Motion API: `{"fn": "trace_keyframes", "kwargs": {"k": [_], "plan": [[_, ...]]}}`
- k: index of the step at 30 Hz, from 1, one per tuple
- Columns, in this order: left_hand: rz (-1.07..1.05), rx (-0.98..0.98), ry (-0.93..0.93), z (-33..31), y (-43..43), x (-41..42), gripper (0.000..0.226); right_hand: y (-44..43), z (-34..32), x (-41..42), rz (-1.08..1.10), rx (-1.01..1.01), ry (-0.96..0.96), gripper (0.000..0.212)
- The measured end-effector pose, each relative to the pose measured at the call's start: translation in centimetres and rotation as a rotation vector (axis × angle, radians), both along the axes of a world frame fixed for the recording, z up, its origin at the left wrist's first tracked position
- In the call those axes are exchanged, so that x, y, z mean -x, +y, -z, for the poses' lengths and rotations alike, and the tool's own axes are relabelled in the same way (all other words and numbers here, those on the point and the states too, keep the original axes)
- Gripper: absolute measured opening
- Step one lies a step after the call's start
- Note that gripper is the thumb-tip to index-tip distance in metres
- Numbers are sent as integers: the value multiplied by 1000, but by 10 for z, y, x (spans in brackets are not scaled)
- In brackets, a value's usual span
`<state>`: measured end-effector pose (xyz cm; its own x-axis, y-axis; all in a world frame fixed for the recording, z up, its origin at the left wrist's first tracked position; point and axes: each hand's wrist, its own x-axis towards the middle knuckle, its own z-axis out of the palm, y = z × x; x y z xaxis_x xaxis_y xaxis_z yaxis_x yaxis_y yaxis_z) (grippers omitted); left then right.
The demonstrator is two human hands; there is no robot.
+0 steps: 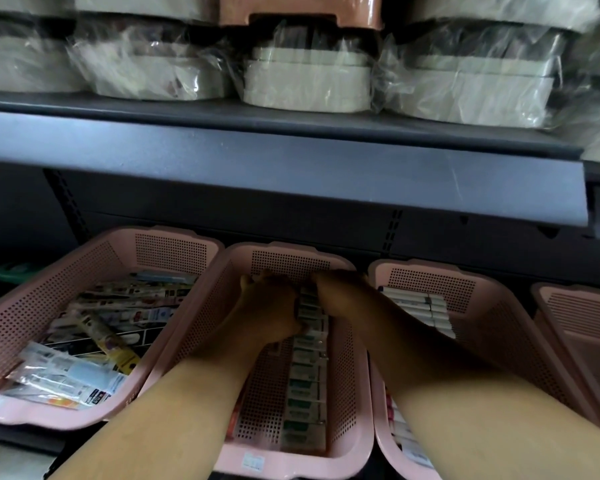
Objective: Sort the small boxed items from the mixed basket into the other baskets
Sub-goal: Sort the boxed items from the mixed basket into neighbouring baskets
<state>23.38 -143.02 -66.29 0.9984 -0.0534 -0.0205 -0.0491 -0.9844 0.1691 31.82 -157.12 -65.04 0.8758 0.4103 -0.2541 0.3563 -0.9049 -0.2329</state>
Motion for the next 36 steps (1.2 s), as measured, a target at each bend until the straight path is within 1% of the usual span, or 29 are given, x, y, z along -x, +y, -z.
{"fn": "trace_keyframes", "kwargs": {"k": [1,3,5,7,11,16,19,22,26,27,30,32,33,36], "plan": [[4,23,-9,2,1,-1,51,-1,1,0,-15,4,-12,21],[8,77,-18,8,5,-4,52,-2,1,3,-19,13,-13,27],[7,69,-25,11,6,-5,54,-3,-2,7,-14,10,-72,30],[0,59,-30,14,6,-6,56,-4,-7,14,-56,58,-138,31],[-17,117,-22,15,6,-8,52,-2,-2,7,-53,81,-63,30],[-13,34,-6,12,4,-8,54,-5,-3,7,-116,98,-73,30],[-14,54,3,11,5,-8,59,-5,-9,14,-100,70,-90,31],[-13,66,26,10,5,-6,57,-7,-16,24,-101,56,-178,32],[-9,62,25,3,3,-3,65,-8,-19,27,-114,55,-186,30],[-3,67,26,-1,3,0,63,-8,-20,27,-121,47,-181,30],[7,125,36,-13,3,6,47,-11,-22,28,-156,52,-195,27],[15,142,38,-22,4,12,41,-16,-19,24,-194,76,-197,19],[30,121,46,-27,3,17,34,-19,-17,23,-218,100,-184,13],[76,17,45,-39,-2,30,18,-25,-22,23,-231,154,-185,11]]}}
